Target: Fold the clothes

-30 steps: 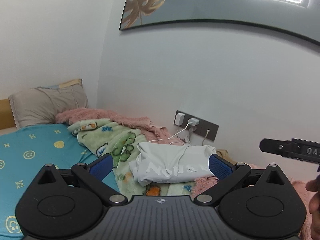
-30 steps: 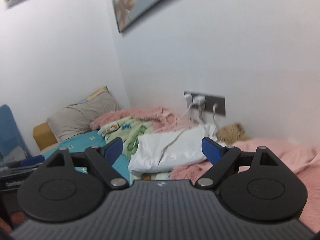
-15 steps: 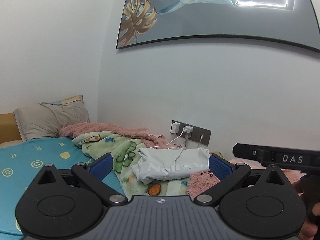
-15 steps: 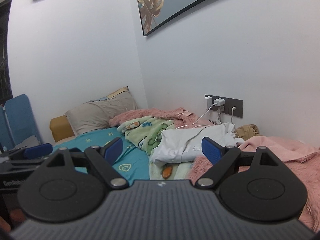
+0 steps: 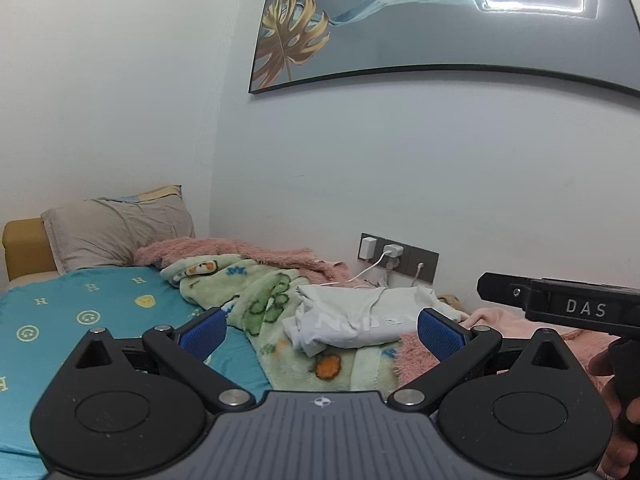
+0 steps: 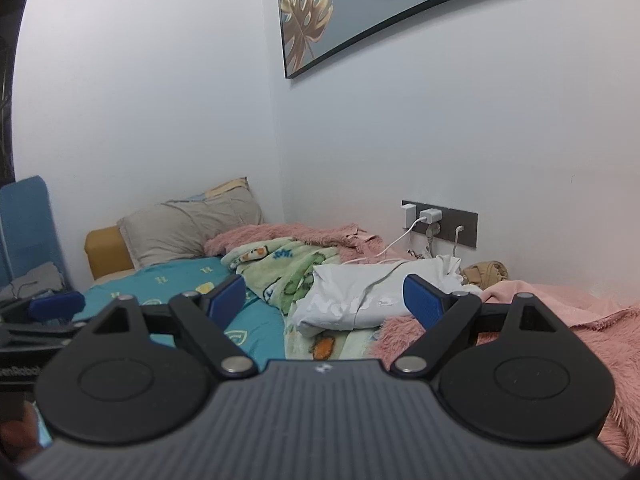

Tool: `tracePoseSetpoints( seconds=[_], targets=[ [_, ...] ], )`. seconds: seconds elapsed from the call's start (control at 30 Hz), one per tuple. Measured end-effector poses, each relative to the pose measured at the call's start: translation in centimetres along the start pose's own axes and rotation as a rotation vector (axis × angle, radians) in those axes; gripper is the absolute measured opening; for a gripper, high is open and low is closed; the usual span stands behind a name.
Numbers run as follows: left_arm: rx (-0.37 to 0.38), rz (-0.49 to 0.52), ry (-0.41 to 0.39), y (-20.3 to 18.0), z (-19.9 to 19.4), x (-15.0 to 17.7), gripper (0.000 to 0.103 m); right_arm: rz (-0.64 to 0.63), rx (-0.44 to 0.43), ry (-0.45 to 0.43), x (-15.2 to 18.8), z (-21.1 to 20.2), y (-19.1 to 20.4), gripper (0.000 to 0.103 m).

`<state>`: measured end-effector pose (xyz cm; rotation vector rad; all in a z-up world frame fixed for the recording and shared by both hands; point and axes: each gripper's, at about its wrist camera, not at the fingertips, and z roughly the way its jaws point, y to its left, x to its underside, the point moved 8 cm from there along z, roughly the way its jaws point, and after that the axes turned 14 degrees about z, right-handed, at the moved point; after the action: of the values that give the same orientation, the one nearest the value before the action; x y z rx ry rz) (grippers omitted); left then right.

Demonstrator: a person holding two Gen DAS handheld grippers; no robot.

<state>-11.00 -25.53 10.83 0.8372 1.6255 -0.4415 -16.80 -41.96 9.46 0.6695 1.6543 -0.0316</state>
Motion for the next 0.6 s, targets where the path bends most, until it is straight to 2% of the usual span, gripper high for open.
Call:
tracePoseSetpoints(
  seconds=[0.07, 0.1, 0.13, 0.27, 0.3, 0.37, 0.4, 0.6],
  targets=[
    [-0.009, 0.005, 0.004, 0.2, -0.1, 0.2, 0.103, -0.009, -0.006, -0.006, 0.2, 0.2, 0.2, 0.086],
    [-0.014, 0.008, 0.006, 0.2, -0.1, 0.3, 0.103, -0.015, -0.005, -0.012, 0.3, 0.2, 0.3, 0.068],
    [-0.019, 0.011, 0.008, 0.3, -0.1, 0.5, 0.103, -0.019, 0.008, -0.013, 0.4, 0.3, 0.3, 0.055],
    [-0.016, 0.000, 0.013, 0.7, -0.1, 0.7, 0.103, -0.006, 0.016, -0.009, 0.3, 0.4, 0.4, 0.054],
    [-0.017, 0.002, 0.015, 0.7, -0.1, 0.8, 0.103, -0.004, 0.016, -0.010, 0.3, 0.4, 0.4, 0.054],
    [-0.020, 0.002, 0.017, 0.7, -0.2, 0.9, 0.103, -0.001, 0.018, -0.011, 0.2, 0.3, 0.5, 0.077],
    [-0.019, 0.000, 0.017, 0.7, -0.2, 0.9, 0.103, 0.003, 0.023, -0.016, 0.1, 0.3, 0.5, 0.094],
    [-0.029, 0.005, 0.019, 0.6, -0.3, 0.9, 0.103, -0.025, 0.006, -0.008, 0.3, -0.1, 1.3, 0.094]
  ],
)
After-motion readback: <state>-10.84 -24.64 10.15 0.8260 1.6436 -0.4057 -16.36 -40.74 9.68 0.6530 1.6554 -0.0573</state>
